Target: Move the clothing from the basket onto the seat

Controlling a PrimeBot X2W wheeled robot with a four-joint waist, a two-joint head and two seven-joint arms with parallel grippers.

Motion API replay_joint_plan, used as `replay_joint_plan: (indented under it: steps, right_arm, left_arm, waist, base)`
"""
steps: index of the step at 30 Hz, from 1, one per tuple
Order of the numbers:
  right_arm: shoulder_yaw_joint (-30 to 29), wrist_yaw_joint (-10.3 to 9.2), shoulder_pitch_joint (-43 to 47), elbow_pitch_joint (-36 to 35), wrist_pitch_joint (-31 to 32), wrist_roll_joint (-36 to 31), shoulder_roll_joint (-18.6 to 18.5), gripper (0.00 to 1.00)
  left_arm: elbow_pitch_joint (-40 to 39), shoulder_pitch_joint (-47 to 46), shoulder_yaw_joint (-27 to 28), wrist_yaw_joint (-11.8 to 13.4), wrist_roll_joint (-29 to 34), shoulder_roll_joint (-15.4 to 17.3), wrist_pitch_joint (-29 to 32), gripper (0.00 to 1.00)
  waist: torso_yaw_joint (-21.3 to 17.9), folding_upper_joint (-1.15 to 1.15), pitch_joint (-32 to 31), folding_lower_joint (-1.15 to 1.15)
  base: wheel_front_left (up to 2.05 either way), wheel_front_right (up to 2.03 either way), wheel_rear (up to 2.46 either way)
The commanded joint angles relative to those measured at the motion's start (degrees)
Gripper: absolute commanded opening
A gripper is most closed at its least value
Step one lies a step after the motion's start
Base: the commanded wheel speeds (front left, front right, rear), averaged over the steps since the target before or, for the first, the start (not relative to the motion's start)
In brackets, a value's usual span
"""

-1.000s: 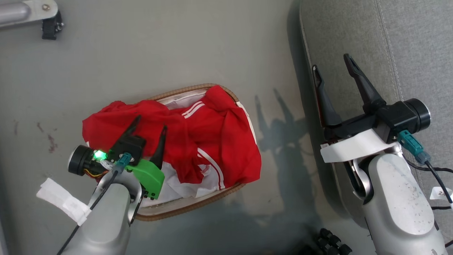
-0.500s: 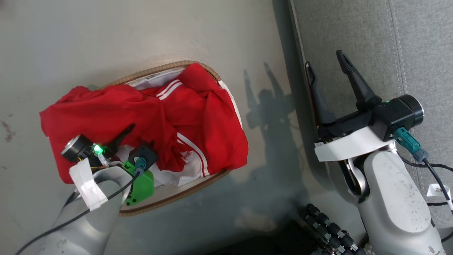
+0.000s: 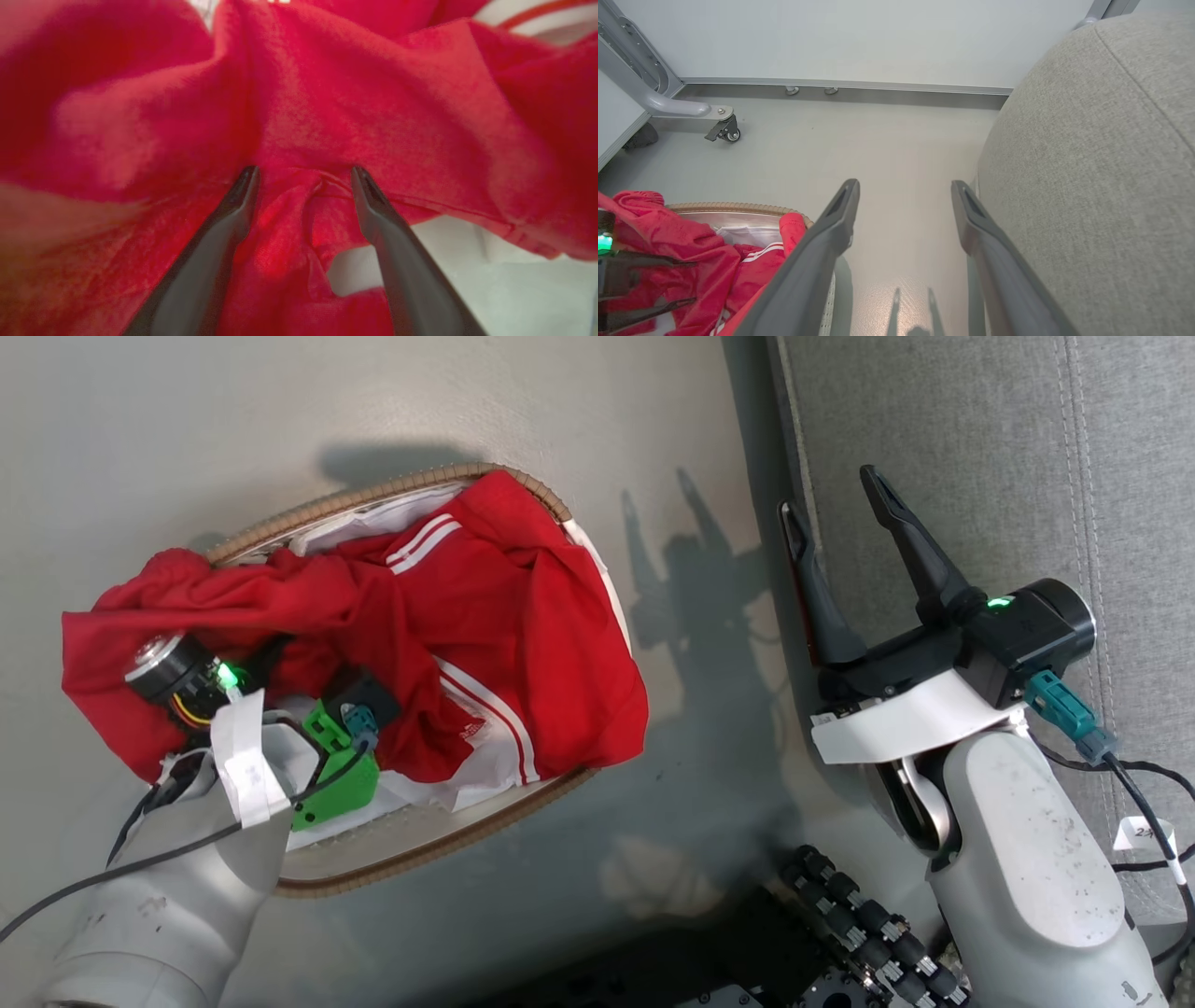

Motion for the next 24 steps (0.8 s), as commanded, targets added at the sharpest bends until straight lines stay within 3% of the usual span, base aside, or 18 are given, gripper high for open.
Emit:
replay_joint_plan:
  steps: [1,6,8,9,16,24]
  right_arm:
    - [0.1,-0.04,-0.7,-0.2,-0.1,0.3,-0.1,1.0]
    - [0.5,-0.04,-0.9,0.0,-0.1,0.5,-0.1,1.0]
    - [0.6,-0.04,-1.2,0.1,-0.1,0.6,-0.1,1.0]
    - [0.7,-0.04,-1.4,0.2,-0.1,0.7,-0.1,1.0]
    - [0.4,-0.04,-1.6,0.7,-0.1,0.9,-0.1,1.0]
    - [0.3,-0.04,0.1,2.2,-0.1,0.2,-0.1,1.0]
  left_arm:
    - [0.6,-1.2,0.2,-0.5,-0.8,0.1,0.3,1.0]
    - [1.5,-2.3,0.0,-2.6,-1.7,-0.2,1.0,1.0]
    - [1.9,-2.3,0.3,-3.4,-2.5,-0.3,1.4,0.36]
    - [2.1,-2.1,0.3,-3.9,-2.8,-0.4,1.6,0.0]
    - [2.3,0.1,0.4,-5.5,-4.8,-1.4,0.2,0.0]
    - [0.5,4.3,2.7,-6.6,-10.1,-3.8,-1.6,0.0]
  waist:
    - [0.0,0.0,0.5,0.0]
    - [-0.1,0.0,1.2,0.0]
    - [-0.2,0.0,1.3,0.0]
    - [-0.2,0.0,1.3,0.0]
    - [0.0,0.0,-0.6,0.0]
    - [1.1,0.0,-7.6,0.0]
  base:
    - [0.0,0.0,0.0]
    - [0.0,0.0,0.0]
    - [0.0,0.0,0.0]
    - [0.0,0.0,0.0]
    - [0.0,0.0,0.0]
    - [0.0,0.0,0.0]
